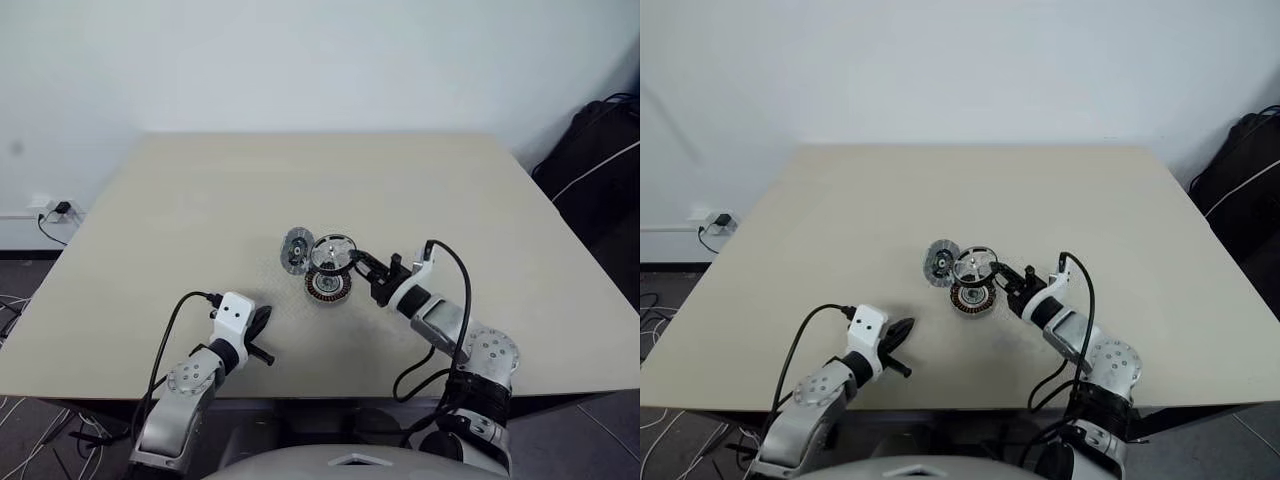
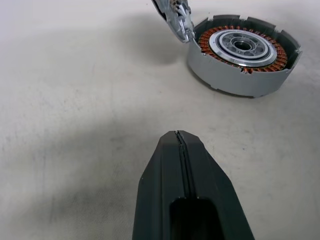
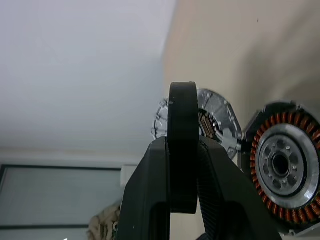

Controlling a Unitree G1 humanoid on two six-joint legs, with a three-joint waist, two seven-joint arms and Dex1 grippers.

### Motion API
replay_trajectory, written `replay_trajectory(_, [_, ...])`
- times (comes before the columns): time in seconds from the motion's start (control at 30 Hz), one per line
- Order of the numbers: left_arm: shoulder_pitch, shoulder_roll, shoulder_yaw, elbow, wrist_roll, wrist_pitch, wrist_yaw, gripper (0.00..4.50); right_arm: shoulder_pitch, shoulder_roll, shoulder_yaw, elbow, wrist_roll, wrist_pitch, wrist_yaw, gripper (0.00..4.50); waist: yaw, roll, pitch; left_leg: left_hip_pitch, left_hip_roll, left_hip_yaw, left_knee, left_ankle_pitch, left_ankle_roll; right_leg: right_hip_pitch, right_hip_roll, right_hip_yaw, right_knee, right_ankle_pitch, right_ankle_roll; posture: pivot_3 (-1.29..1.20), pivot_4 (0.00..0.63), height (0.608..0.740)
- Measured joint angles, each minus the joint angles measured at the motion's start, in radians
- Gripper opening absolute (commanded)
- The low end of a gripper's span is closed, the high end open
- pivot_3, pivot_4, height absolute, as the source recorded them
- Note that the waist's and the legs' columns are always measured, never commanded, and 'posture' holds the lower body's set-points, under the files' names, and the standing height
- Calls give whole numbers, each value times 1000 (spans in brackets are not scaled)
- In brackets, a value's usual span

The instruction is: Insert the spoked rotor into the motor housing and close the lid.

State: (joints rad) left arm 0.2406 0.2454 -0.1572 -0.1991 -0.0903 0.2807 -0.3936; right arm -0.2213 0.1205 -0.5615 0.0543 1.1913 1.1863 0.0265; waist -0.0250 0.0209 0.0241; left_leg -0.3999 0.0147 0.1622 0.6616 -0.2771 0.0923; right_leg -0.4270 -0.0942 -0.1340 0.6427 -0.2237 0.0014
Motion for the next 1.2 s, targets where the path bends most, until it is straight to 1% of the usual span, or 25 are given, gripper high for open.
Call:
replay_trajectory(0.17, [7,2,7,-3,0,3,0,0,16,-8,58,33,-50,-32,28,421,1,0,0,0,0,0,0,0,0,0,0,0,0,0,0,0,0,740])
replay_trajectory(0.27, [10,2,9,-4,0,13,0,0,58,-23,107,61,-72,-57,45,421,2,0,0,0,0,0,0,1,-1,0,0,0,0,0,1,0,0,740])
replay_trajectory(0.4, [12,2,11,-8,0,16,1,0,69,-29,132,87,-78,-91,75,421,0,-1,0,0,0,1,0,0,0,0,0,1,0,-1,1,0,0,740])
replay_trajectory(1.2, [8,-3,11,-11,0,16,2,0,86,-36,161,132,-69,-194,149,421,1,-1,1,0,0,1,0,0,-1,0,-1,1,0,0,0,0,0,740])
